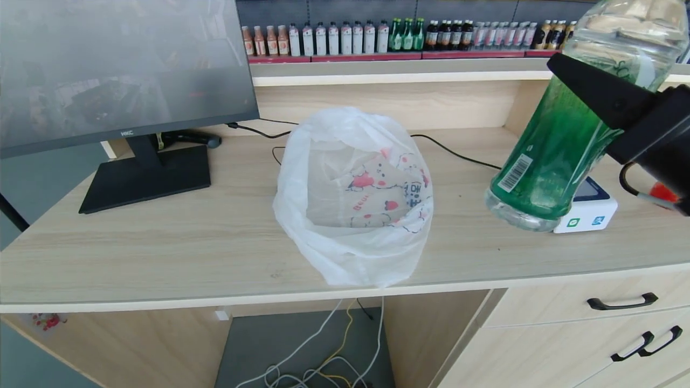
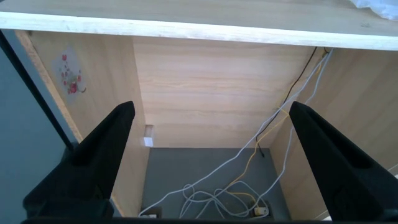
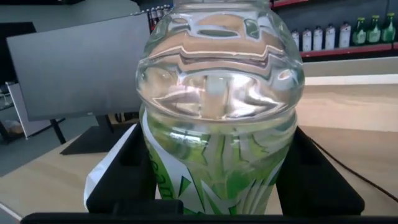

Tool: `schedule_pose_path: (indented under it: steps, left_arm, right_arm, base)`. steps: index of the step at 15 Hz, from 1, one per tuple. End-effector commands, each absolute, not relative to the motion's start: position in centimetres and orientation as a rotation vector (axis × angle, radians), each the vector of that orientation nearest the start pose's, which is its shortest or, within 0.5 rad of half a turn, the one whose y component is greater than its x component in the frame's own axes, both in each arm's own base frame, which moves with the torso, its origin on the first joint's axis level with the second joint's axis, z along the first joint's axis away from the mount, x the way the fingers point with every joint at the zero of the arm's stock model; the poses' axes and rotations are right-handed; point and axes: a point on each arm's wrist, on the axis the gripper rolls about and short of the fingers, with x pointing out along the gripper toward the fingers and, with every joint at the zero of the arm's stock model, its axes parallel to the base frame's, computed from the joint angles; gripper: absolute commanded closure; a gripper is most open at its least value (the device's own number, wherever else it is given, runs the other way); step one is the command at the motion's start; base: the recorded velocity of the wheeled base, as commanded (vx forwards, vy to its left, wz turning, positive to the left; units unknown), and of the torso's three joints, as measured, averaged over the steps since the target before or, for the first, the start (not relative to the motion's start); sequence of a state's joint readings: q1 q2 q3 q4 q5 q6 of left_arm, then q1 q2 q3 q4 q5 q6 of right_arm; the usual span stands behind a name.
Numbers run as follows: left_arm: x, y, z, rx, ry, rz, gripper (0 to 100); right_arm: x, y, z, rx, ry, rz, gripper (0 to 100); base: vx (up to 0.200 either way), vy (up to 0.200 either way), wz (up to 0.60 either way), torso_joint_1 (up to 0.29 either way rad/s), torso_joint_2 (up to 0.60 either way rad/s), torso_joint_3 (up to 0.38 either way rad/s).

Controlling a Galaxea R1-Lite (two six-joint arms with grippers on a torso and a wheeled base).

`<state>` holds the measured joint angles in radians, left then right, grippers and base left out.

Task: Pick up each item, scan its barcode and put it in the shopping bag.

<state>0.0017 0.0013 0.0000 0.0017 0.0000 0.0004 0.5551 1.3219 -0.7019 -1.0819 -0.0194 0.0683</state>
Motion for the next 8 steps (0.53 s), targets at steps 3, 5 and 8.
schedule_pose_path:
  steps: [3, 5, 8]
  left_arm:
    - [-2.3, 0.0, 7.5, -0.002, 0.003, 0.002, 0]
    - [-2.3, 0.0, 7.5, -0.002, 0.003, 0.002, 0]
    - [-2.3, 0.0, 7.5, -0.002, 0.003, 0.000, 0]
  right_arm:
    - [19.6, 13.9, 28.9, 0.169, -0.385, 0.607, 100]
    - [20.4, 14.5, 28.8, 0.166, -0.376, 0.612, 100]
    - [24.2, 17.1, 29.2, 0.161, -0.367, 0.606, 100]
  base:
    - [0.000, 0.000, 0.00, 0.000, 0.00, 0.000]
    - [0.000, 0.000, 0.00, 0.000, 0.00, 0.000]
    - [0.000, 0.000, 0.00, 0.000, 0.00, 0.000]
